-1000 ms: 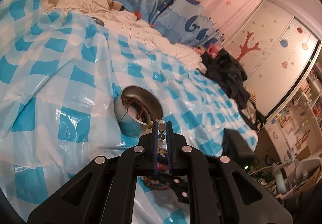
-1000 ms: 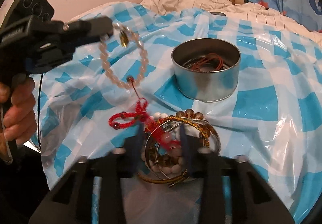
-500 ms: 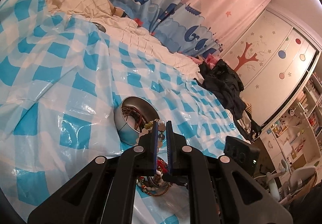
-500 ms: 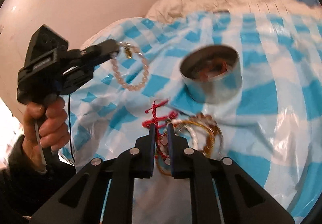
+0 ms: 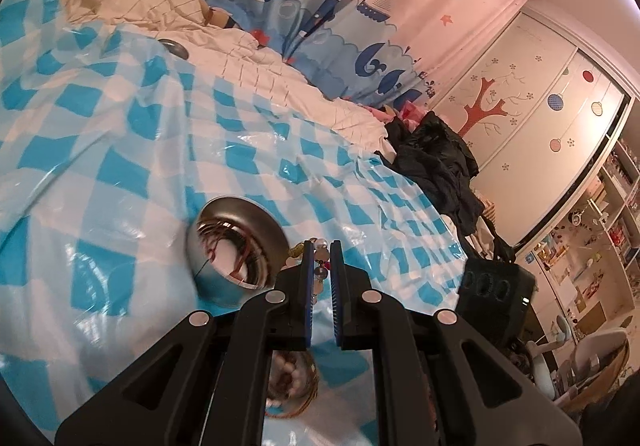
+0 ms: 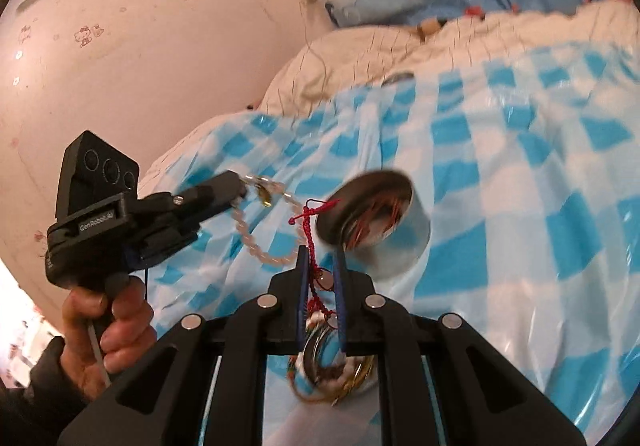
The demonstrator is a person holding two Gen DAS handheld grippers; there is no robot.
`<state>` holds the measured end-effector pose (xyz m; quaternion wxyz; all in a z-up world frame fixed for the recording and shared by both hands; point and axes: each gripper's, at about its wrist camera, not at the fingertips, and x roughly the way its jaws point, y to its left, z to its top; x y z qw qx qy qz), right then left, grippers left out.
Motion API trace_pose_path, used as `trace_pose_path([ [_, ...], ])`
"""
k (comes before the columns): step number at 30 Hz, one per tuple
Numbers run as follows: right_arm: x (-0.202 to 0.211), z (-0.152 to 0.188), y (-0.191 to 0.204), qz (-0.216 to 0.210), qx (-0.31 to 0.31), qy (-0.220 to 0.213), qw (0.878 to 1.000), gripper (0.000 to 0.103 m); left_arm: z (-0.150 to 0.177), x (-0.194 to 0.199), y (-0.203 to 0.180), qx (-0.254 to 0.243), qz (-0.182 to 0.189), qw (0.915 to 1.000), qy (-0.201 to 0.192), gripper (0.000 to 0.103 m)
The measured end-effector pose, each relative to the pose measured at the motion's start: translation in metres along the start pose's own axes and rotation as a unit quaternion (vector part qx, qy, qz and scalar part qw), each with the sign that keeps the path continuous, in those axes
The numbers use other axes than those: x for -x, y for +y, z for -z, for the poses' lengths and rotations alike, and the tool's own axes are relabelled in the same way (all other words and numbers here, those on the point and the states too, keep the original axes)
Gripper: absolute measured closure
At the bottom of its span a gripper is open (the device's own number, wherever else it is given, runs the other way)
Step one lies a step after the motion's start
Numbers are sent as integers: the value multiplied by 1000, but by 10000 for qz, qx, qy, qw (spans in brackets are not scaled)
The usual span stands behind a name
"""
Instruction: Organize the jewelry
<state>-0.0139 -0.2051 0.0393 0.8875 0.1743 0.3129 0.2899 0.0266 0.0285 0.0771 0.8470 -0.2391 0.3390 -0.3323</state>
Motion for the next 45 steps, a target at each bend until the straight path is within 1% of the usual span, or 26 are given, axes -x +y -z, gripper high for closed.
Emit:
trace_pose_path([
  [3, -6, -10, 1, 119, 106, -114, 9998, 91, -4, -11, -3, 45, -59, 10000, -40, 96],
  [6, -15, -19, -2, 163, 64, -165, 9997, 90, -7, -16, -5, 48, -170, 9998, -113, 96],
  [12, -27, -31, -7, 146, -4, -234, 9996, 90, -14, -25, -2, 82, -316, 9992, -224, 96],
  [14, -36, -34, -8, 165, 2, -220, 9996, 90, -16, -31, 0, 95, -451, 9986, -262, 96],
  [15, -42, -36, -9, 176, 27, -173, 9997, 90, -16, -33, 2, 103, -543, 9981, -270, 95],
  [16, -53, -36, -11, 261, 86, -14, 9996, 89, -16, -37, 5, 132, -690, 9972, -242, 95],
  [17, -60, -36, -12, 352, 121, 116, 9992, 85, -16, -42, 8, 172, -795, 9965, -172, 93],
  [18, -67, -34, -14, 423, 134, 214, 9988, 77, -15, -46, 11, 204, -865, 9960, -102, 92],
  [20, -69, -31, -19, 528, 83, 246, 9983, 77, -13, -48, 12, 183, -1040, 9944, -64, 90],
  [22, -61, -31, -17, 572, 149, 177, 9981, 77, -12, -44, 10, 117, -1059, 9943, -75, 85],
  [24, -53, -30, -13, 658, 236, 195, 9974, 77, -10, -36, 9, 58, -1098, 9939, -103, 77],
  [25, -47, -28, -11, 672, 245, 222, 9972, 76, -9, -34, 9, 44, -1128, 9936, -85, 76],
  [28, -32, -19, -8, 747, 295, 374, 9961, 74, -2, -25, 10, -45, -1330, 9911, 103, 73],
  [32, -7, 10, -12, 871, 236, 579, 9942, 71, 17, -20, 12, -318, -1639, 9844, 564, 71],
  [33, -5, 15, -14, 901, 171, 627, 9938, 71, 22, -20, 14, -350, -1667, 9832, 658, 71],
  [36, -10, 14, -16, 731, -21, 635, 9953, 71, 39, -22, 18, -466, -1806, 9776, 975, 71],
  [38, -13, 14, -10, 735, 88, 658, 9951, 71, 48, -22, 20, -583, -1914, 9735, 1111, 71],
  [40, -15, 17, -6, 776, 190, 740, 9941, 71, 54, -22, 22, -638, -1898, 9722, 1216, 70],
  [42, -17, 18, -4, 806, 253, 816, 9931, 71, 57, -23, 21, -687, -1901, 9710, 1281, 62],
  [45, -20, 19, -3, 827, 302, 897, 9921, 71, 61, -26, 21, -769, -2005, 9669, 1379, 57],
])
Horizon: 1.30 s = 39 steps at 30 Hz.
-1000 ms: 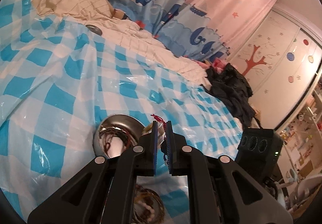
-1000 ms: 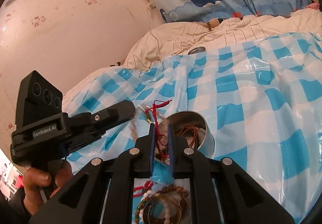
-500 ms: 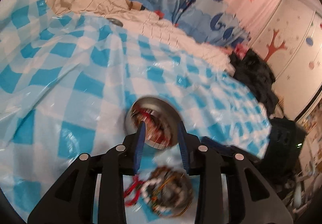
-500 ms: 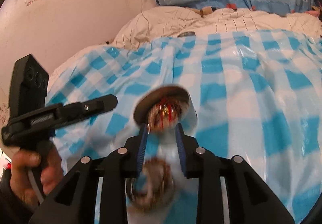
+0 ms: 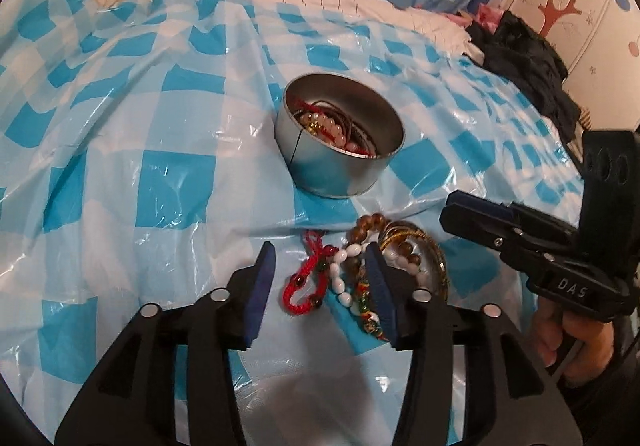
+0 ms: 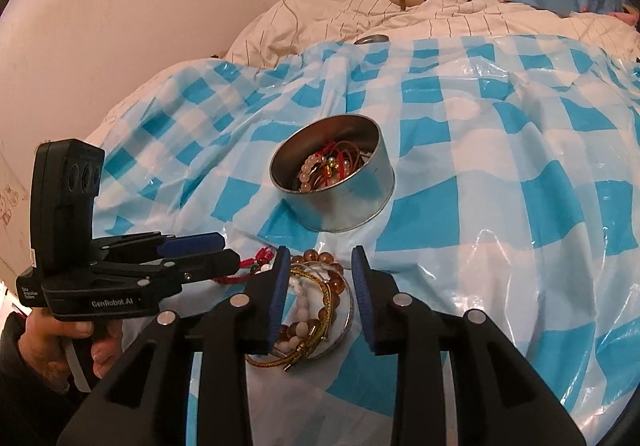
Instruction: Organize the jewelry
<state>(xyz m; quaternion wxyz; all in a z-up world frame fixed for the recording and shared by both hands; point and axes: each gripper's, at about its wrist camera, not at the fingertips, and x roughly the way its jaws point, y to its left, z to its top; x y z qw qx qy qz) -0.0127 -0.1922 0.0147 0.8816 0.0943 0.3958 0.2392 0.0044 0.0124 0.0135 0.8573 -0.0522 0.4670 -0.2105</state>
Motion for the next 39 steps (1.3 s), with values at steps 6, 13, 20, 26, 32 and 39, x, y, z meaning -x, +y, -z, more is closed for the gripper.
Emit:
trace_pose_path([
  [6, -7, 4, 6, 15, 174, 199, 9996, 71, 7, -10, 5, 73, -99, 9995, 305, 51],
  [13, -19, 13, 15, 161, 476, 513, 9974, 71, 8, -5, 5, -119, -148, 9995, 244, 91],
  [20, -17, 15, 17, 214, 596, 468, 9969, 78, -3, 15, 13, 94, -74, 9998, -159, 92],
  [26, -23, 16, 18, 392, 653, 551, 9956, 78, -4, 12, 10, 86, -45, 9999, -122, 92],
  [32, -17, 14, 20, 350, 698, 403, 9961, 89, -3, 9, 9, 47, -120, 9999, -84, 92],
  [39, -9, 10, 21, 297, 677, 179, 9971, 96, 1, 1, 10, 43, -190, 9998, 66, 92],
])
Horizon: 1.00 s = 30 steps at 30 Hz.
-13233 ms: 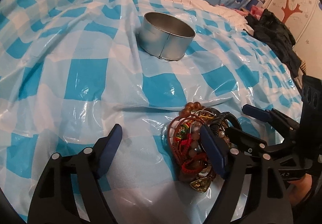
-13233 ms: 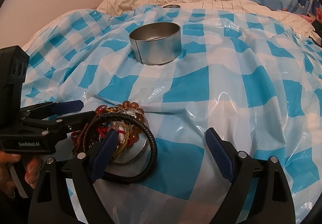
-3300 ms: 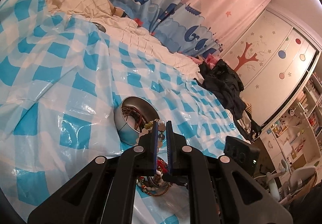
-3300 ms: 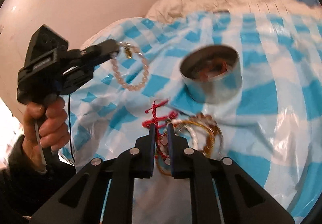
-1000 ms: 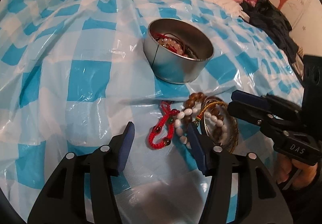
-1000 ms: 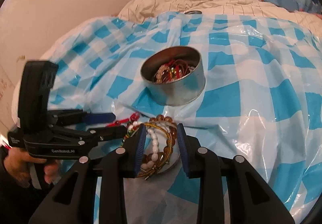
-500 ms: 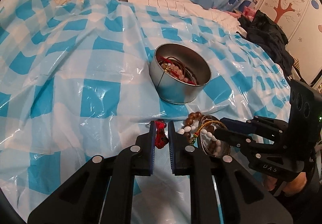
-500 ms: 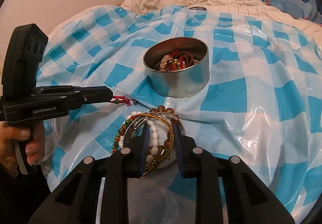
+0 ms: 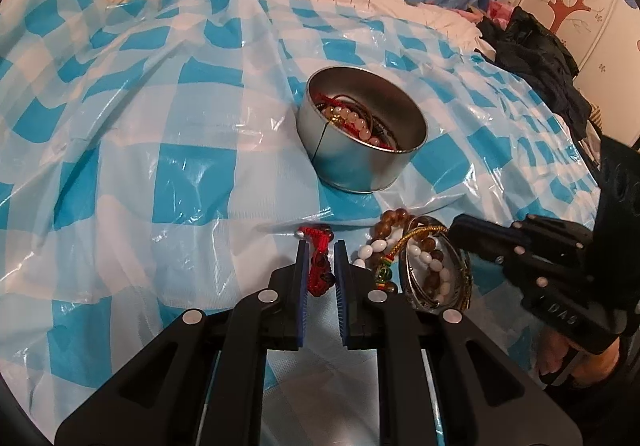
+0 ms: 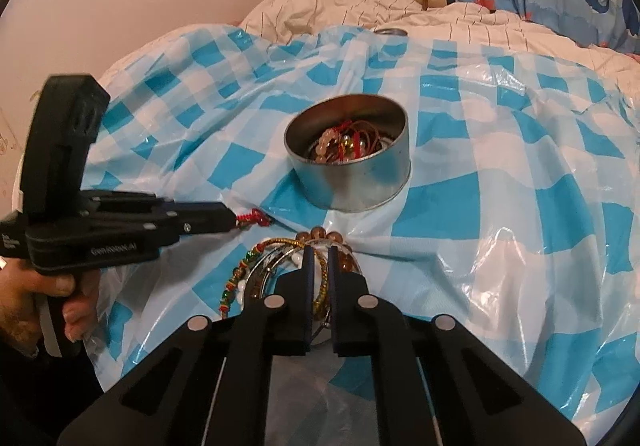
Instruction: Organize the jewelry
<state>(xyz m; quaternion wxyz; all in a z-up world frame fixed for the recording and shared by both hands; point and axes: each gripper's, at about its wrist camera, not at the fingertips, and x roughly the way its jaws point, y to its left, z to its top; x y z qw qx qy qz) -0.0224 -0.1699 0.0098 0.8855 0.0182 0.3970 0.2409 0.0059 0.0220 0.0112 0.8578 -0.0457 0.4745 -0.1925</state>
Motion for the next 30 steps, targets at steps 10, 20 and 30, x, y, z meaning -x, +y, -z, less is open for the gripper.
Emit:
trace_pose_path([
  [10, -3, -1, -4, 22, -113, 70, 9999, 72, 5, -11, 3, 72, -114, 9997, 220, 59],
  [20, -11, 4, 1, 83, 30, 280, 9996, 81, 5, -17, -1, -77, -230, 9993, 287, 47],
  [30, 7, -2, 0, 169, 81, -169, 9997, 99, 5, -18, -3, -109, -262, 9991, 301, 43],
])
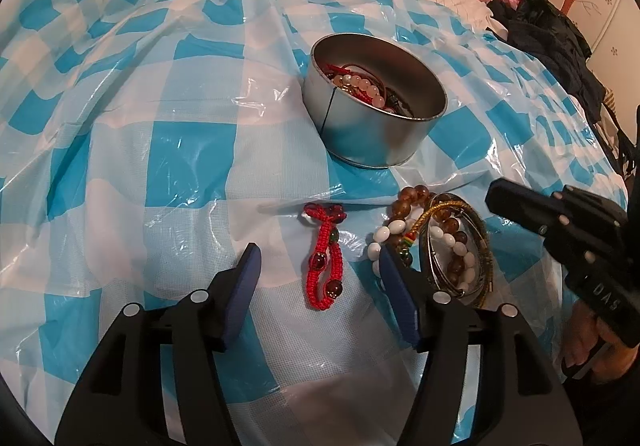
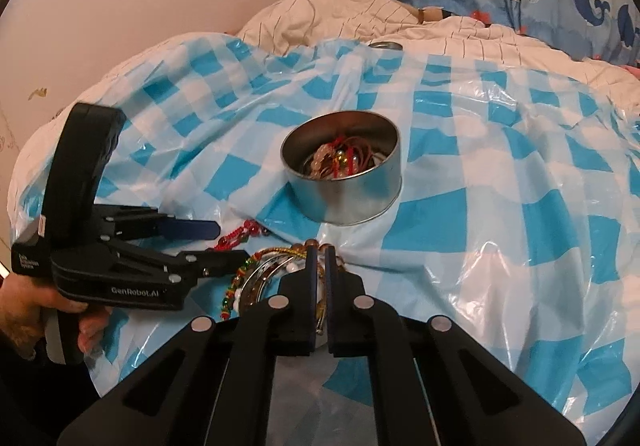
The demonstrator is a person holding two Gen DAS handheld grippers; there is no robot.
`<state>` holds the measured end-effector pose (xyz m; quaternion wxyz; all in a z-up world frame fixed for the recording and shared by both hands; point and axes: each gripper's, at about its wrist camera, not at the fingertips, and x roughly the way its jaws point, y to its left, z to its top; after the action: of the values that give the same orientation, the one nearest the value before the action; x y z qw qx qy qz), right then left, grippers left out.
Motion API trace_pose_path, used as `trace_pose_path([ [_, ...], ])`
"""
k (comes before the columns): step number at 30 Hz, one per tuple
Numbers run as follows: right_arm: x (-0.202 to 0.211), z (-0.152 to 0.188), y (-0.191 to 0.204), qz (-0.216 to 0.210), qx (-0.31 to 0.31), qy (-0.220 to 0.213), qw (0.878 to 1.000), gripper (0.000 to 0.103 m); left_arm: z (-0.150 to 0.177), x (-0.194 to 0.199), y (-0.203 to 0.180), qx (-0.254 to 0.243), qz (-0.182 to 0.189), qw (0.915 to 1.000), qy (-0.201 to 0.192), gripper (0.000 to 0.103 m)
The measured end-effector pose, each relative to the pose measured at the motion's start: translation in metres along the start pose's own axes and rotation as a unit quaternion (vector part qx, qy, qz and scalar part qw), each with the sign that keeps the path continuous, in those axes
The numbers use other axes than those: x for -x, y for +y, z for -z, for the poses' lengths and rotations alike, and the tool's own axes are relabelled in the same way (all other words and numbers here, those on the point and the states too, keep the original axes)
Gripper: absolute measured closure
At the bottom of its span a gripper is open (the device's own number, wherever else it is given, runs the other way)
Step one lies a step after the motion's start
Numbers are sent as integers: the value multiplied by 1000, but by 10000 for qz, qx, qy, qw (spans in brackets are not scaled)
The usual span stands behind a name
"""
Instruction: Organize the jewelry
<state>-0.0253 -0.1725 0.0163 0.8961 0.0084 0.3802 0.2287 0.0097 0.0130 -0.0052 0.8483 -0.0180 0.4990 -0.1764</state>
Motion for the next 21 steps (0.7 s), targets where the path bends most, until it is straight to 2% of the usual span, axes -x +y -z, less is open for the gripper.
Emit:
trace_pose_path([
  [3, -6, 1, -3, -47, -99, 164, 9998, 99, 1, -1, -1, -29, -21, 10000, 7, 41],
  [4, -9, 1, -4, -99, -145, 231, 9996, 96, 1, -1, -2, -44, -28, 10000, 9, 41],
  [5, -11, 2, -5, -122, -187, 260, 9994, 92, 1, -2, -2, -55, -33, 10000, 10, 41],
  [6, -11, 2, -4, -146, -181, 262, 9994, 79, 1, -2, -2, -63, -41, 10000, 12, 40],
  [7, -11, 3, -3, -144, -164, 250, 9995, 72, 1, -2, -2, -71, -47, 10000, 13, 40],
  [12, -17, 7, 0, -118, -92, 390, 9991, 74, 2, -2, -4, -105, -78, 9999, 15, 38],
  [13, -20, 8, 1, -102, -50, 448, 9989, 80, 2, -2, -4, -109, -82, 9999, 17, 38],
  [16, -20, 9, 4, -64, 47, 434, 9990, 90, 2, -2, -4, -115, -91, 9999, 21, 36],
  [19, -14, 7, 4, -38, 86, 277, 9996, 98, 2, -3, -4, -126, -111, 9999, 25, 35],
  [21, -9, 5, 2, -35, 39, 147, 9999, 98, 2, -4, -5, -147, -117, 9998, 38, 33],
])
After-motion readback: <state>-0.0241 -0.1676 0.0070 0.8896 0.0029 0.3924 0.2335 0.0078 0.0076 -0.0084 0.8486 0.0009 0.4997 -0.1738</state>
